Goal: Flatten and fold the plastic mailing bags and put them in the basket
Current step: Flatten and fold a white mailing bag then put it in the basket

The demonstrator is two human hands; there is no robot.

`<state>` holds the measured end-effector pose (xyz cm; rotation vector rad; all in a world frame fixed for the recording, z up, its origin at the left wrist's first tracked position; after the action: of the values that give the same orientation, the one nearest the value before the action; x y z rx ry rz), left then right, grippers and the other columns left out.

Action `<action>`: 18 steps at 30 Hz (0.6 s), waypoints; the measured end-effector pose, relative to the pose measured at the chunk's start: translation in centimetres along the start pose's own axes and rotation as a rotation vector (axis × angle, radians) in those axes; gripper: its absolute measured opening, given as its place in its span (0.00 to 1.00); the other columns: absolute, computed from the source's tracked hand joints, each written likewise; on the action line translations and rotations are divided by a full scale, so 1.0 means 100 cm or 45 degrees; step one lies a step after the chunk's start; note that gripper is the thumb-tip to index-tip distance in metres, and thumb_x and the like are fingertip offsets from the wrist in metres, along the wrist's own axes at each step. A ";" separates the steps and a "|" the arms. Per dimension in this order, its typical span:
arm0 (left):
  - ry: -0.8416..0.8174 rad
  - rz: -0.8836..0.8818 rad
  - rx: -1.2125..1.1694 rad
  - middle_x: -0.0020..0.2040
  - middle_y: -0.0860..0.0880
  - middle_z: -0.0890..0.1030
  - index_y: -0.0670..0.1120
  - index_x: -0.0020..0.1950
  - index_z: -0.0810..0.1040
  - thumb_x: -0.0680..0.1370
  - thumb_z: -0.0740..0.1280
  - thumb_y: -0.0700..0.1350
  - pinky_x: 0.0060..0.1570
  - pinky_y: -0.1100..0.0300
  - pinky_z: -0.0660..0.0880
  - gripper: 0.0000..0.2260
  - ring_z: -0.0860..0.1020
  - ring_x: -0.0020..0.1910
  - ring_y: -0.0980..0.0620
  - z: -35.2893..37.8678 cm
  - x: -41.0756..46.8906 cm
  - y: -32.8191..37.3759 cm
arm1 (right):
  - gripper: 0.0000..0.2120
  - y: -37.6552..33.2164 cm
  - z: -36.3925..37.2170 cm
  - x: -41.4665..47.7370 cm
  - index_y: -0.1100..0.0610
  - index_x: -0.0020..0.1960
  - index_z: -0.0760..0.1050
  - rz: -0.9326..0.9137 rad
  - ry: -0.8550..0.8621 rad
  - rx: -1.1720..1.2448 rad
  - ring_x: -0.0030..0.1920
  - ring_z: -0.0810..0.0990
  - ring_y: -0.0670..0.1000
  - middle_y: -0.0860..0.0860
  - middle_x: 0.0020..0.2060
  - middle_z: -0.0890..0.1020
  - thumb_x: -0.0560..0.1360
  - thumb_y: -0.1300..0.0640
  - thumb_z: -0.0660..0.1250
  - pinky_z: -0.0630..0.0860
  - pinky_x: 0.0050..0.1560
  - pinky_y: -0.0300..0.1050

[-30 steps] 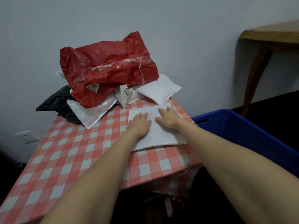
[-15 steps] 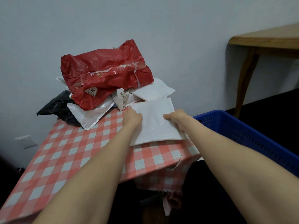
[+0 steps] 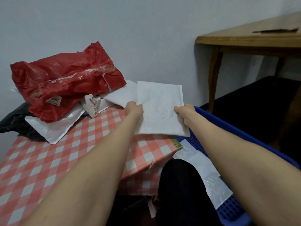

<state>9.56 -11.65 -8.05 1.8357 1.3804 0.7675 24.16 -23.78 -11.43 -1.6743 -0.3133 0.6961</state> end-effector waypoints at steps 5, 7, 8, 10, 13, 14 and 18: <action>-0.112 0.050 0.081 0.59 0.38 0.79 0.35 0.60 0.77 0.79 0.59 0.41 0.54 0.54 0.73 0.14 0.77 0.58 0.39 0.050 -0.009 0.030 | 0.15 0.018 -0.047 0.020 0.63 0.61 0.74 0.097 0.145 0.059 0.52 0.80 0.58 0.58 0.54 0.80 0.75 0.61 0.66 0.77 0.56 0.50; -0.165 0.049 0.113 0.59 0.38 0.79 0.35 0.60 0.77 0.80 0.58 0.40 0.54 0.53 0.73 0.14 0.77 0.58 0.39 0.070 -0.014 0.040 | 0.14 0.025 -0.064 0.023 0.62 0.60 0.75 0.121 0.187 0.070 0.53 0.80 0.59 0.58 0.53 0.80 0.75 0.61 0.65 0.77 0.58 0.52; -0.198 0.054 0.111 0.58 0.39 0.79 0.35 0.60 0.77 0.80 0.58 0.40 0.54 0.53 0.74 0.14 0.77 0.58 0.39 0.080 -0.016 0.043 | 0.12 0.028 -0.071 0.024 0.62 0.59 0.75 0.140 0.204 0.070 0.52 0.80 0.59 0.57 0.53 0.80 0.75 0.61 0.65 0.77 0.58 0.53; -0.260 0.064 0.082 0.56 0.40 0.80 0.37 0.58 0.79 0.78 0.59 0.38 0.52 0.52 0.75 0.13 0.79 0.55 0.39 0.099 -0.021 0.048 | 0.07 0.037 -0.086 0.029 0.61 0.53 0.74 0.170 0.254 0.090 0.51 0.79 0.58 0.57 0.52 0.80 0.75 0.62 0.63 0.77 0.58 0.53; -0.340 0.077 0.035 0.53 0.40 0.81 0.38 0.54 0.81 0.75 0.59 0.36 0.53 0.49 0.77 0.13 0.80 0.54 0.40 0.128 -0.028 0.052 | 0.09 0.055 -0.103 0.036 0.61 0.56 0.74 0.240 0.329 0.169 0.55 0.78 0.58 0.58 0.56 0.79 0.77 0.64 0.60 0.76 0.59 0.51; -0.363 0.075 0.026 0.52 0.40 0.81 0.38 0.52 0.81 0.75 0.59 0.36 0.52 0.49 0.77 0.12 0.80 0.53 0.40 0.134 -0.034 0.055 | 0.10 0.057 -0.107 0.032 0.62 0.58 0.74 0.280 0.362 0.196 0.56 0.78 0.59 0.57 0.58 0.78 0.78 0.65 0.59 0.75 0.60 0.50; -0.438 0.063 0.029 0.47 0.42 0.79 0.40 0.50 0.80 0.75 0.57 0.35 0.46 0.52 0.75 0.13 0.78 0.47 0.42 0.166 -0.049 0.057 | 0.12 0.085 -0.124 0.041 0.62 0.58 0.74 0.373 0.440 0.169 0.55 0.78 0.57 0.56 0.55 0.79 0.76 0.66 0.58 0.76 0.59 0.51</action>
<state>24.68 -20.46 -13.20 1.9191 1.1288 0.4340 33.36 -33.27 -19.65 -1.6934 0.2229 0.6110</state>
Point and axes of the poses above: each hand's wrist, its own x-axis towards the middle knuckle, its own z-axis out of the palm, y = z × x, the point moved 1 cm from there along x, towards the middle knuckle
